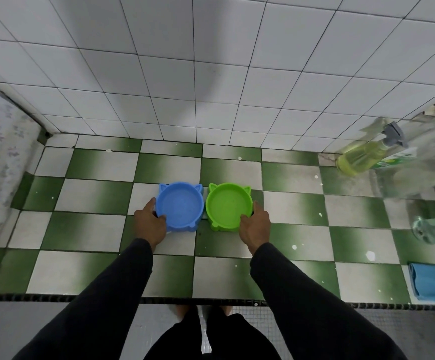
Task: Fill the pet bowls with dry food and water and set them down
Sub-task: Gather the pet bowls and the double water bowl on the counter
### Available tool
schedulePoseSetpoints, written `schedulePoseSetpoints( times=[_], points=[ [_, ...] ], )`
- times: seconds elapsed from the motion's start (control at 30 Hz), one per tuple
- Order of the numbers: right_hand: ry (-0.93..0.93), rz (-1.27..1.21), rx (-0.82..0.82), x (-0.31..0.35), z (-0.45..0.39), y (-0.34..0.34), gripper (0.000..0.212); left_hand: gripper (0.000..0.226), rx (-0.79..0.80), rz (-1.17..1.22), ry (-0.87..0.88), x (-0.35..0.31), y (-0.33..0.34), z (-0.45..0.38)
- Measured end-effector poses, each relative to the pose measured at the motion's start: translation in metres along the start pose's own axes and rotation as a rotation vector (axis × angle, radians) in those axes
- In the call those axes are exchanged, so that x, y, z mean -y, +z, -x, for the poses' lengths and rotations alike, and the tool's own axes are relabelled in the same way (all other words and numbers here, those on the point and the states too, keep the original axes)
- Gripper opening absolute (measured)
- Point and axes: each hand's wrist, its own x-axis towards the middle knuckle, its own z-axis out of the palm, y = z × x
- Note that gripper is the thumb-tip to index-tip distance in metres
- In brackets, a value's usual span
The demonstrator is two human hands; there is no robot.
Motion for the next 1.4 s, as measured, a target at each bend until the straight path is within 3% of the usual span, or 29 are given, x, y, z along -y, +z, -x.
schedulePoseSetpoints(
  times=[0.27,0.37,0.63,0.87,1.07,1.27,1.4],
  points=[
    [-0.03,0.085,0.026,0.002,0.008,-0.003,0.046,0.058,-0.02,-0.039,-0.021,-0.003,0.0,0.003],
    [-0.01,0.086,0.042,0.003,0.009,-0.005,0.042,0.049,-0.021,-0.078,-0.006,-0.003,-0.001,0.005],
    [-0.159,0.336,0.132,0.011,0.02,-0.023,0.074,0.07,0.018,-0.294,-0.005,-0.017,-0.014,0.012],
    [-0.334,0.633,0.184,0.02,0.025,-0.049,0.058,0.051,0.104,-0.487,0.04,-0.021,-0.04,0.029],
    [-0.417,0.814,0.297,0.048,0.021,-0.064,0.051,0.055,0.105,-0.718,0.071,-0.035,-0.068,0.044],
    [-0.544,0.83,0.315,0.086,0.022,-0.072,0.055,0.063,0.004,-0.83,0.162,-0.051,-0.095,0.06],
    [-0.607,0.882,0.326,0.115,0.026,-0.071,0.054,0.057,-0.04,-0.751,0.245,-0.056,-0.112,0.075]
  ],
)
